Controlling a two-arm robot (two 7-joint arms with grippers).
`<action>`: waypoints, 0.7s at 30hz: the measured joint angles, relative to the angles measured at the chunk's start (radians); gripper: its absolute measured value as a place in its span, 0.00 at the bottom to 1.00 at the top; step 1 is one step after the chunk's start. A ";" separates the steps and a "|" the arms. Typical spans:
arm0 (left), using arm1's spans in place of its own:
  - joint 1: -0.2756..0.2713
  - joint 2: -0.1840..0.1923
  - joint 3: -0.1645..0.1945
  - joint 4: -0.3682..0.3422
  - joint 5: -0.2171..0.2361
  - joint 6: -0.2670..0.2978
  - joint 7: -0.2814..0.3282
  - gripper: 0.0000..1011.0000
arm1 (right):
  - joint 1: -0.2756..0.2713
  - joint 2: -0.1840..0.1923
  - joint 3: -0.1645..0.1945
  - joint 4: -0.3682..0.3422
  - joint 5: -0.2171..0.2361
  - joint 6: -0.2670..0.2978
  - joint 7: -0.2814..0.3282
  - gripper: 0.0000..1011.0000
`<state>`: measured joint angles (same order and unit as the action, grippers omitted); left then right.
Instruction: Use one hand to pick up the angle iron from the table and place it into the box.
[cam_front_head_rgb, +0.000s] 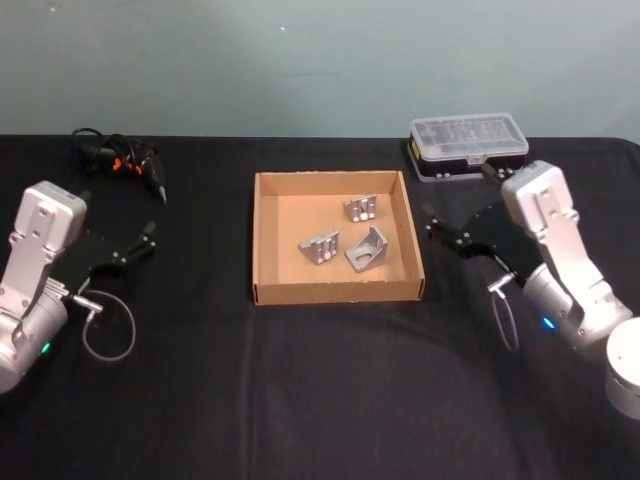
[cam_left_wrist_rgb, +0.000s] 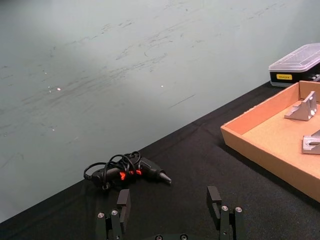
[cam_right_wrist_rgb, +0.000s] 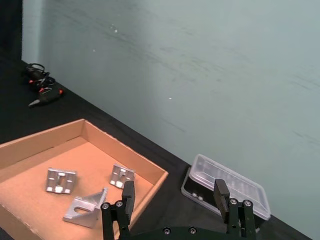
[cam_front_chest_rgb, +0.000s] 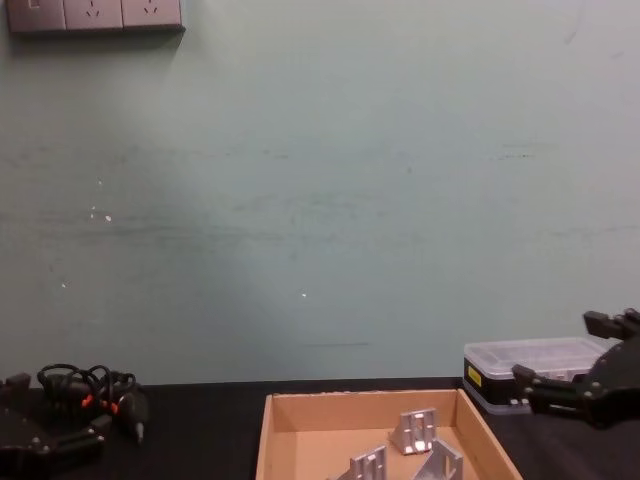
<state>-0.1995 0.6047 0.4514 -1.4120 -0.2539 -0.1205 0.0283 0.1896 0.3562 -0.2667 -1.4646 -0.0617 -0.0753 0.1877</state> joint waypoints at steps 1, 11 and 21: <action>0.000 0.000 0.000 0.000 0.000 0.000 0.000 0.99 | -0.005 -0.001 0.005 0.000 0.000 -0.008 -0.003 0.99; 0.000 0.000 0.000 0.000 0.000 0.000 0.000 0.99 | -0.044 -0.017 0.044 0.015 -0.001 -0.064 -0.027 0.99; 0.000 0.000 0.000 0.000 0.000 0.000 0.000 0.99 | -0.041 -0.016 0.040 0.015 -0.001 -0.062 -0.026 0.99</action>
<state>-0.1995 0.6047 0.4514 -1.4120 -0.2539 -0.1205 0.0282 0.1490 0.3406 -0.2266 -1.4496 -0.0622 -0.1371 0.1618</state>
